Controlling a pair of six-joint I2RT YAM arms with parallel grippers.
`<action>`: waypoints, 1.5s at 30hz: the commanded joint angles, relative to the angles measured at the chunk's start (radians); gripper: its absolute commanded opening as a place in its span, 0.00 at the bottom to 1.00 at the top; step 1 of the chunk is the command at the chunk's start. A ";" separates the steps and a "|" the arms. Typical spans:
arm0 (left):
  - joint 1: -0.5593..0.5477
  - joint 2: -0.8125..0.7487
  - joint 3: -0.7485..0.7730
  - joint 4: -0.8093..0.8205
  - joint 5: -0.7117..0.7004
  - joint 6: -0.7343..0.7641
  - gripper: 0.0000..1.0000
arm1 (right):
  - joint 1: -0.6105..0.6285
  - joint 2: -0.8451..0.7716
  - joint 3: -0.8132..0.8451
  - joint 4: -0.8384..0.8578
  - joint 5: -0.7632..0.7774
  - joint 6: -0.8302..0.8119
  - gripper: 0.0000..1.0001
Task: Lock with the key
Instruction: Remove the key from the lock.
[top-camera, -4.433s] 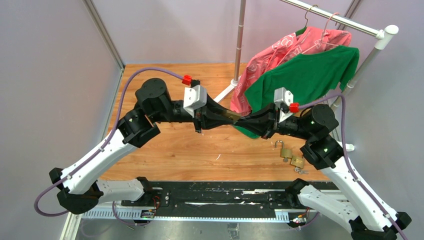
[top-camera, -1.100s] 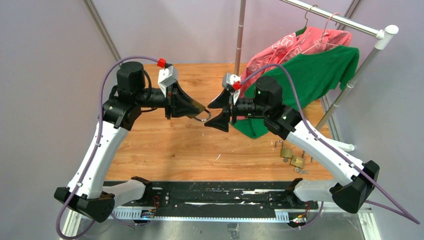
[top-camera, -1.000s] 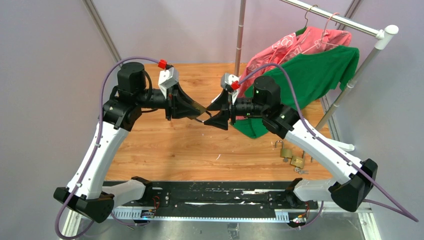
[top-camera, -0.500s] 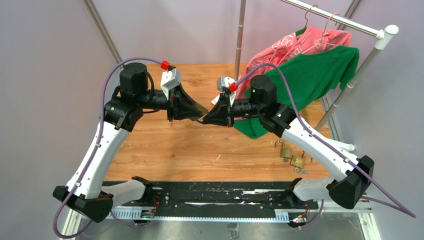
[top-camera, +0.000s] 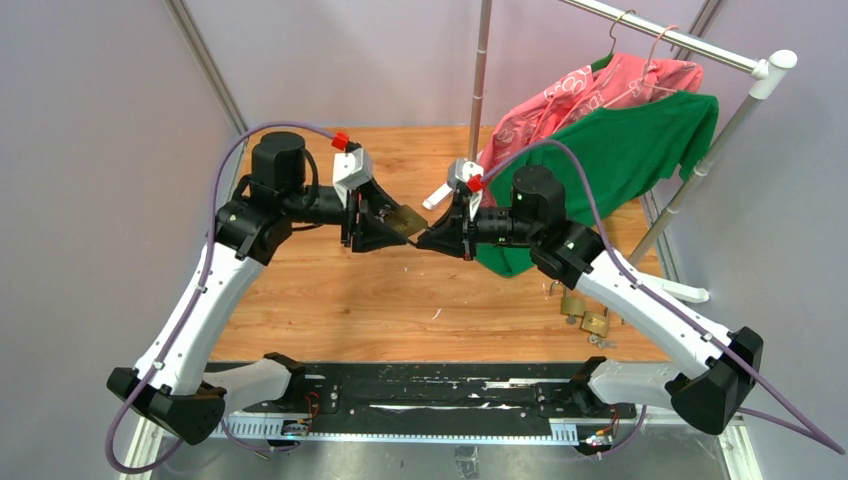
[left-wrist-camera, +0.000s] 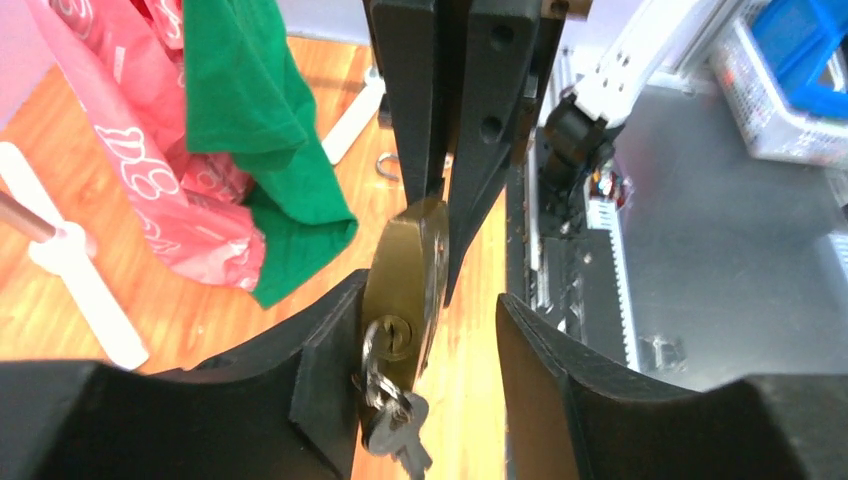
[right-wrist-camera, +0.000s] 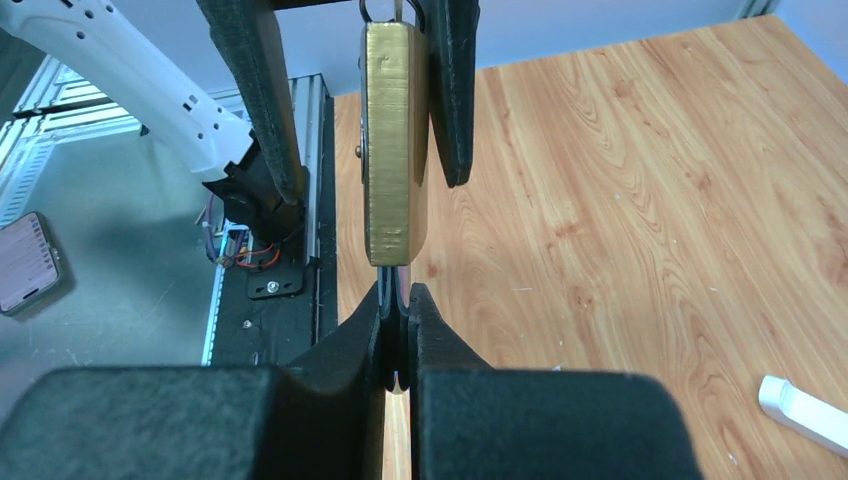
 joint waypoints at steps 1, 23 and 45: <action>0.008 0.004 0.045 -0.182 -0.030 0.227 0.57 | -0.014 -0.070 -0.018 0.065 0.058 0.001 0.00; -0.036 0.176 0.322 -0.556 -0.153 0.337 0.43 | -0.011 -0.051 0.049 -0.206 0.088 -0.139 0.00; -0.077 0.209 0.319 -0.556 -0.223 0.324 0.21 | -0.009 -0.076 0.046 -0.206 0.106 -0.146 0.00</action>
